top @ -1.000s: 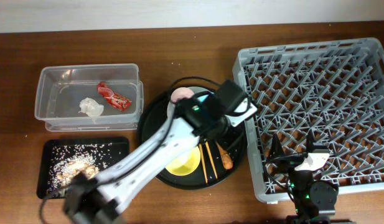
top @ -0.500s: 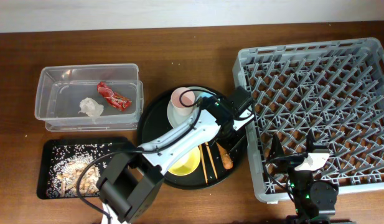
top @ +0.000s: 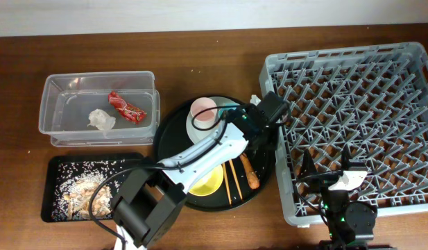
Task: Sort waste into correct bins and load items into the dishwasher rack
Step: 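Reach the left gripper to the carrot and grasp it, then carry the carrot left and place it on the black tray, then move left gripper over the pink cup and right arm over rack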
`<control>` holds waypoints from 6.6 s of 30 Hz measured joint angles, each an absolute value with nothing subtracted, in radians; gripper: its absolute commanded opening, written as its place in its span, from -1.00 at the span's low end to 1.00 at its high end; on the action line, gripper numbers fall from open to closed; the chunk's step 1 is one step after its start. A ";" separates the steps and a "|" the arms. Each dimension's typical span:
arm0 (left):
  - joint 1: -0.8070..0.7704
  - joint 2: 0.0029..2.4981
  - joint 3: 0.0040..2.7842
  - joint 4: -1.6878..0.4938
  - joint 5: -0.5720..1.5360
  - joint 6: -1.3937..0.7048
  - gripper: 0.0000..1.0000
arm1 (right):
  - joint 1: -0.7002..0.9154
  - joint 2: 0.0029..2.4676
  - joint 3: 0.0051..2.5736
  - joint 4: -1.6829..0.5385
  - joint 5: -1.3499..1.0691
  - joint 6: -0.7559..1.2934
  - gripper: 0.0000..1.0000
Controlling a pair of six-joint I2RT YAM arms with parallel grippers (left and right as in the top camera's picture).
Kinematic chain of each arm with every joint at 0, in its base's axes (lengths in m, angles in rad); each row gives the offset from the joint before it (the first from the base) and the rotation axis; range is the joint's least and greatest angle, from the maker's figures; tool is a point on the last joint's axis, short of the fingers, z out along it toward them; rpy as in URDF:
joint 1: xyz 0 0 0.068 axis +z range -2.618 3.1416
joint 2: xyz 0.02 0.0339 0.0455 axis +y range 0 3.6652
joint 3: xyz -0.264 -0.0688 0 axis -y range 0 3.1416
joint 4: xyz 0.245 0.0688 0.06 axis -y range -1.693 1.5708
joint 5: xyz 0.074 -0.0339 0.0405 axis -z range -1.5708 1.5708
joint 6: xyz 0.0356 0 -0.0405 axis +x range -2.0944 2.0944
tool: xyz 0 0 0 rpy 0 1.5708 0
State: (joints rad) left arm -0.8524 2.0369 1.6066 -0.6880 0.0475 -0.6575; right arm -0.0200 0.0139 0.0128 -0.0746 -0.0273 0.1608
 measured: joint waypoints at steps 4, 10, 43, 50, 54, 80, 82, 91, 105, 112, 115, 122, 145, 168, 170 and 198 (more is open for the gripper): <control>-0.871 2.037 1.608 -0.601 0.047 -0.669 -0.99 | -0.020 0.014 0.013 -0.075 -0.027 0.160 0.97; -0.871 2.037 1.608 -0.565 0.035 -0.727 0.41 | -0.020 0.014 0.013 -0.075 -0.027 0.161 0.97; -0.976 2.119 1.620 -1.032 -0.043 -1.568 -0.09 | -0.020 0.014 0.013 -0.075 -0.027 0.161 0.97; -0.976 2.123 1.620 -1.019 -0.053 -1.571 -0.06 | -0.020 0.014 0.013 -0.075 -0.027 0.161 0.96; -0.961 2.164 1.620 -1.006 -0.033 -1.574 -0.35 | -0.020 0.014 0.013 -0.075 -0.027 0.161 0.97; -0.662 1.848 1.762 -1.682 -0.281 -1.789 -0.85 | -0.020 0.014 0.013 -0.075 -0.027 0.161 0.97; -0.575 1.848 1.757 -1.683 -0.296 -1.749 -0.84 | -0.020 0.014 0.013 -0.075 -0.027 0.161 0.97; -0.298 1.848 1.544 -1.681 -0.329 -1.596 -0.85 | -0.020 0.014 0.013 -0.075 -0.027 0.161 0.97; 0.015 1.848 1.278 -1.493 -0.341 -1.594 -0.23 | -0.020 0.014 0.013 -0.075 -0.027 0.161 0.96; 0.015 1.848 1.278 -1.473 -0.358 -1.593 0.47 | -0.020 0.014 0.013 -0.075 -0.027 0.161 0.97; 0.015 1.848 1.285 -1.490 -0.357 -1.593 0.54 | -0.020 0.014 0.013 -0.075 -0.027 0.161 0.96; 0.015 1.715 1.676 -1.552 -0.287 -1.436 0.98 | -0.020 0.014 0.013 -0.075 -0.027 0.161 0.97; 0.017 1.663 1.754 -0.980 0.473 -0.319 0.33 | -0.020 0.013 0.013 -0.045 -0.046 0.161 0.96; -0.141 1.663 1.756 -1.076 0.299 -0.249 0.33 | 0.033 1.564 1.580 -1.092 -0.329 0.191 -0.38; -0.141 1.663 1.756 -1.077 0.298 -0.249 0.33 | 0.084 1.639 1.581 -1.111 -0.253 0.191 -0.45; -0.141 1.663 1.756 -1.081 0.270 -0.249 0.35 | 0.152 1.911 1.541 -1.159 -0.087 0.160 -0.90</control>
State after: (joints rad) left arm -0.1410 1.6634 1.7561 -1.0813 0.2703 -0.2493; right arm 0.1516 1.9106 1.5406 -1.1595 -0.0868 0.1604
